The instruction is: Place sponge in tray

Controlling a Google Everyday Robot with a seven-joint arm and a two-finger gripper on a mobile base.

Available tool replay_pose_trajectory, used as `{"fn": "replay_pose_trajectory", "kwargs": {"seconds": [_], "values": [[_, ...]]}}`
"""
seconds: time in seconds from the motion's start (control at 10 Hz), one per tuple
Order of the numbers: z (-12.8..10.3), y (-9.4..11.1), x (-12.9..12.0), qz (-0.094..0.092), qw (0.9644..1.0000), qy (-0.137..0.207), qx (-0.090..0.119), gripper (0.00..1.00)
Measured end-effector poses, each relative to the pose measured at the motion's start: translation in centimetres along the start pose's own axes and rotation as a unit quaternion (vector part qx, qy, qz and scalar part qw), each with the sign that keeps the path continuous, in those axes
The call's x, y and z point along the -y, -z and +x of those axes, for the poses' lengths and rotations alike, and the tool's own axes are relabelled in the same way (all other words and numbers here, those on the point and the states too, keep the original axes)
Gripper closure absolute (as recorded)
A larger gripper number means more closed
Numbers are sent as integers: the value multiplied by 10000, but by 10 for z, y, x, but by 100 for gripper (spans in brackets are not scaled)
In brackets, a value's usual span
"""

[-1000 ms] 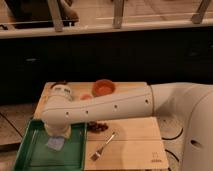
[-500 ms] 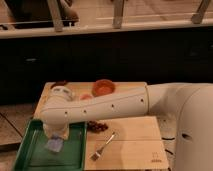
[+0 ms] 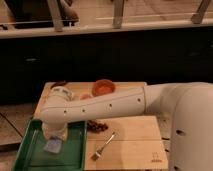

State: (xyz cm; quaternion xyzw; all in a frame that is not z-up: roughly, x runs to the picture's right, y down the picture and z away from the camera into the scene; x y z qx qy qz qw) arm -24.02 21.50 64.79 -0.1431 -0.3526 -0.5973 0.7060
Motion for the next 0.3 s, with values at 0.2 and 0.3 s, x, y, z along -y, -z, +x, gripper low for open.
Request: {"fn": "replay_pose_trajectory", "kwargs": {"seconds": [0.2,0.3], "values": [[-1,-2,3,13,10000,78,57,63],[-2,-4,3,21,9999,120,99,60]]}}
